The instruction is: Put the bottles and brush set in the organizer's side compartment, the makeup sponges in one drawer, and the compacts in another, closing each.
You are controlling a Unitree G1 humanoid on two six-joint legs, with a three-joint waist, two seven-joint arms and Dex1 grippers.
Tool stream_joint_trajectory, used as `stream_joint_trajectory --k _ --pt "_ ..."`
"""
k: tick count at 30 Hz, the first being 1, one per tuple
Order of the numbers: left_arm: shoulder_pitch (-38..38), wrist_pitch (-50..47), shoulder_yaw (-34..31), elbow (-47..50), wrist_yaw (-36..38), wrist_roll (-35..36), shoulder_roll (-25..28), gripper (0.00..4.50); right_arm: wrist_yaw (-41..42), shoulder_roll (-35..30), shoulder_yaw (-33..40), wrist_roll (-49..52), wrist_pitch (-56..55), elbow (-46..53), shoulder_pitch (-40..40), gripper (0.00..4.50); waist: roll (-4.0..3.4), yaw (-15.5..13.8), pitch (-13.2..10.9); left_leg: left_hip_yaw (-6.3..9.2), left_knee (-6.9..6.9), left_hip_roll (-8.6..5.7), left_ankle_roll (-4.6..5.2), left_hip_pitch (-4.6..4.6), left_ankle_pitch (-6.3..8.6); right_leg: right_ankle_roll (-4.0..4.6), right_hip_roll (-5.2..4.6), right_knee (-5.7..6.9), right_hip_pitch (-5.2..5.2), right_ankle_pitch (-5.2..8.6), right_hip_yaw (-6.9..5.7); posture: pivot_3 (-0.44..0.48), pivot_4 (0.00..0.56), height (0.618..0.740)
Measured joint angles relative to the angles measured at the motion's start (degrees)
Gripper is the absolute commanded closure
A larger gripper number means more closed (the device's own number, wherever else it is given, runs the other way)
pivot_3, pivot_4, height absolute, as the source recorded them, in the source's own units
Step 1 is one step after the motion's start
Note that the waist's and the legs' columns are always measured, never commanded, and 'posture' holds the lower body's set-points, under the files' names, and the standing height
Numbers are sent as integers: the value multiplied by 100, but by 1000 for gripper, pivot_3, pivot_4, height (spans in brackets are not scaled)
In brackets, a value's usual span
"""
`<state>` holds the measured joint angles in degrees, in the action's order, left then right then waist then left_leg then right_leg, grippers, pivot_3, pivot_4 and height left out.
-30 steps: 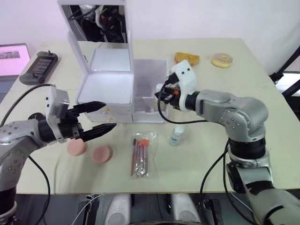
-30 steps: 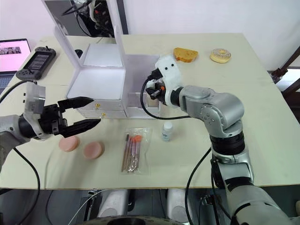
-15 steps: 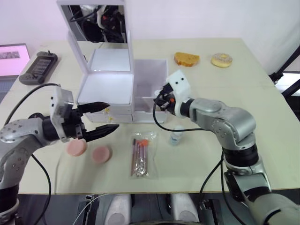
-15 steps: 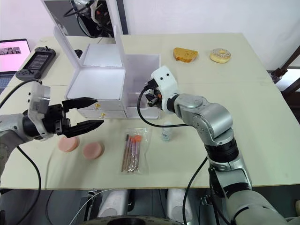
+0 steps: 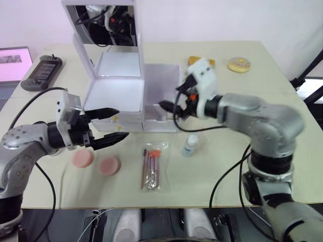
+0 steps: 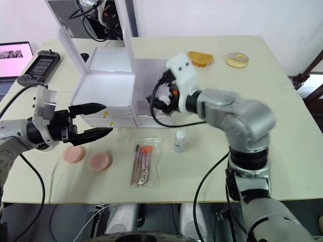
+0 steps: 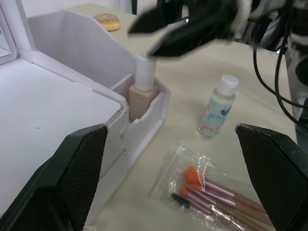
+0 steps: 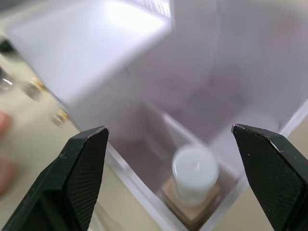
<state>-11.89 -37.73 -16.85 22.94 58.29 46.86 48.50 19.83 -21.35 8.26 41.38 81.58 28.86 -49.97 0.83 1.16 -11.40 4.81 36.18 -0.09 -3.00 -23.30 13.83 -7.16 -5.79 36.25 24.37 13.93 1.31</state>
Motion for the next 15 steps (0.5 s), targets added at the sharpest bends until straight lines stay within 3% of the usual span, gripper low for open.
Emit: stream_joint_trajectory --k 3,6,12,15 --pt "-44 54 45 -63 86 -1 -7 0 553 -232 837 636 -165 15 21 117 0 -16 0 0 1 0 0 0 0 0 0 -1 -3 0 0 0 150 740" --pt "-119 106 77 -180 174 -10 -10 0 1307 -1093 1301 843 -783 39 558 117 2 -53 1 -2 4 -1 0 -3 0 -1 -1 -13 -13 0 -2 0 150 740" --pt "-297 209 310 -364 629 -9 11 0 3033 -2954 2257 644 -1932 -327 2797 117 3 -42 2 -6 2 0 0 1 0 -1 0 -10 -13 0 -2 0 150 740" --pt "-458 225 417 -584 882 -19 101 0 3690 -3306 2694 323 -2589 -482 3844 117 2 2 3 -11 4 0 1 7 0 -1 0 -7 -14 0 3 0 150 740"
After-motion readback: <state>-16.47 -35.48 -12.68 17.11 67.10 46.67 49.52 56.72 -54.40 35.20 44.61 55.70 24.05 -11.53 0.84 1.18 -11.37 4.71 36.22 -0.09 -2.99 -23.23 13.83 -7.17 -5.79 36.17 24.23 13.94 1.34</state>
